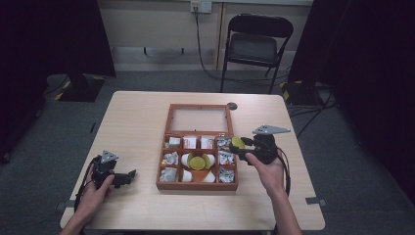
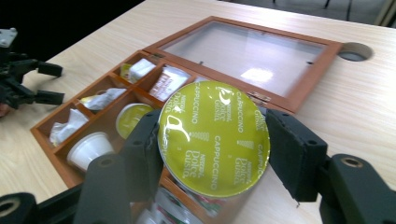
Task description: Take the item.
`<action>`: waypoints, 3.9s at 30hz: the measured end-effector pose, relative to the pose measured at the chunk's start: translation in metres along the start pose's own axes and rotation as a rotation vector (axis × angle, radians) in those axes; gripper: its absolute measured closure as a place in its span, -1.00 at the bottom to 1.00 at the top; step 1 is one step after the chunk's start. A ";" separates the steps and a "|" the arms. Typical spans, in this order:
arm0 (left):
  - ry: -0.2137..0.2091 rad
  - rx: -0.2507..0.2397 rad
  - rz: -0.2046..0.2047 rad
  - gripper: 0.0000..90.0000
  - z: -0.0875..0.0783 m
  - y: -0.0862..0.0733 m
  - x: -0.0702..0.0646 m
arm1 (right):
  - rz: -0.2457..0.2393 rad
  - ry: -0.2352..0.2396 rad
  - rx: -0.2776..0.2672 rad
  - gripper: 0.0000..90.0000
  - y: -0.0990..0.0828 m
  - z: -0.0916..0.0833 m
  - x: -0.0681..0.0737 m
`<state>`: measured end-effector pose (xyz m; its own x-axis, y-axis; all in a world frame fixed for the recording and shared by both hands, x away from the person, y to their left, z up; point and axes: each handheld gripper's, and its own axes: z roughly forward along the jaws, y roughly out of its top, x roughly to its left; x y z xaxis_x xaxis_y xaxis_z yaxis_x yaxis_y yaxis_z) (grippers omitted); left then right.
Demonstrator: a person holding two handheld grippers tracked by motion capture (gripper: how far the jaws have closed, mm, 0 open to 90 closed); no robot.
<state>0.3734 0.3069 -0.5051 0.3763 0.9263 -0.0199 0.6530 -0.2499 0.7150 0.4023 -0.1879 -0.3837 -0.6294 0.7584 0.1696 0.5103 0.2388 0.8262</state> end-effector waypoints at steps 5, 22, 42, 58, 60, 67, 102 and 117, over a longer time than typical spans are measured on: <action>0.000 0.000 0.000 -1.00 0.000 0.000 0.000 | -0.007 -0.025 0.009 -0.11 -0.002 -0.007 -0.009; 0.000 0.000 0.000 -1.00 0.000 0.000 0.000 | 0.056 -0.090 0.061 -0.11 -0.026 0.003 -0.042; 0.000 0.000 0.000 -1.00 0.000 0.000 0.000 | 0.096 -0.137 0.165 -0.11 -0.055 0.031 -0.070; 0.001 0.000 0.000 -1.00 0.000 0.000 0.000 | 0.102 -0.139 0.223 -0.11 -0.065 0.046 -0.075; 0.001 0.001 0.000 -1.00 0.000 0.000 0.000 | 0.096 -0.145 0.227 -0.12 -0.065 0.047 -0.075; -0.001 0.001 0.000 -1.00 0.000 0.000 0.000 | 0.097 -0.144 0.224 -0.16 -0.066 0.048 -0.076; 0.001 0.000 -0.001 -1.00 0.000 0.000 0.000 | 0.115 -0.142 0.134 -0.58 -0.057 0.028 -0.066; 0.001 -0.001 -0.002 -1.00 0.000 0.000 0.000 | 0.100 -0.150 0.114 -0.63 -0.058 0.004 -0.054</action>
<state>0.3728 0.3067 -0.5051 0.3748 0.9269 -0.0206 0.6531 -0.2481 0.7155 0.4094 -0.2404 -0.4431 -0.4825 0.8613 0.1589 0.6343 0.2185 0.7415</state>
